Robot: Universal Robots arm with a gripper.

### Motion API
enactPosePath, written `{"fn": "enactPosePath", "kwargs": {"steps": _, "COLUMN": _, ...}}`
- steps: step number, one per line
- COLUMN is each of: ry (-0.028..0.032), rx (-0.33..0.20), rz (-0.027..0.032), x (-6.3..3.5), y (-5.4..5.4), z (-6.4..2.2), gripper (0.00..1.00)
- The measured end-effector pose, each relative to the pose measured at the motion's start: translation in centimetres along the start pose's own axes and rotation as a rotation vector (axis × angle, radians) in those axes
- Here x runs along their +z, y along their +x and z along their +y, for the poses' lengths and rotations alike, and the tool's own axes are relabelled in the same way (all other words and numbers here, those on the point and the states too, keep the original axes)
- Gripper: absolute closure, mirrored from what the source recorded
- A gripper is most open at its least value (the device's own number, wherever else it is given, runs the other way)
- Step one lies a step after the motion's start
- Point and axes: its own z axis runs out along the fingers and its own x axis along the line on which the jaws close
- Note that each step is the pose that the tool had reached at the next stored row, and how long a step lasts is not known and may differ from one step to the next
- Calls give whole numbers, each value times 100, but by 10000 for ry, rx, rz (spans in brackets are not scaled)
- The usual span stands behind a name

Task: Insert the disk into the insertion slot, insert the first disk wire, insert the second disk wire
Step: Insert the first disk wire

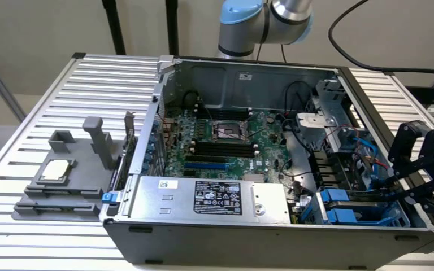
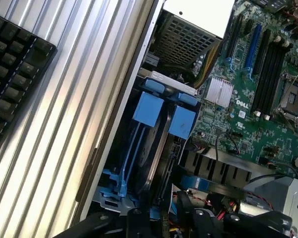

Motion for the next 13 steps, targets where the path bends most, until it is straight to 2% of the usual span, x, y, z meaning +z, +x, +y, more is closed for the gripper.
{"fn": "enactPosePath", "kwargs": {"steps": 2, "ry": 15, "rx": -146, "rz": 7, "x": 2, "y": 1, "z": 0, "gripper": 67}}
{"fn": "enactPosePath", "kwargs": {"steps": 3, "ry": 23, "rx": -212, "rz": 10, "x": 4, "y": 1, "z": 0, "gripper": 75}}
{"fn": "enactPosePath", "kwargs": {"steps": 8, "ry": 80, "rx": -528, "rz": 28, "x": 12, "y": 1, "z": -1, "gripper": 75}}
{"fn": "enactPosePath", "kwargs": {"steps": 9, "ry": 90, "rx": -579, "rz": 31, "x": 14, "y": 1, "z": -1, "gripper": 76}}
{"fn": "enactPosePath", "kwargs": {"steps": 10, "ry": 102, "rx": -617, "rz": 36, "x": 14, "y": 0, "z": 0, "gripper": 83}}
{"fn": "enactPosePath", "kwargs": {"steps": 13, "ry": 115, "rx": -690, "rz": 43, "x": 16, "y": -3, "z": -2, "gripper": 83}}
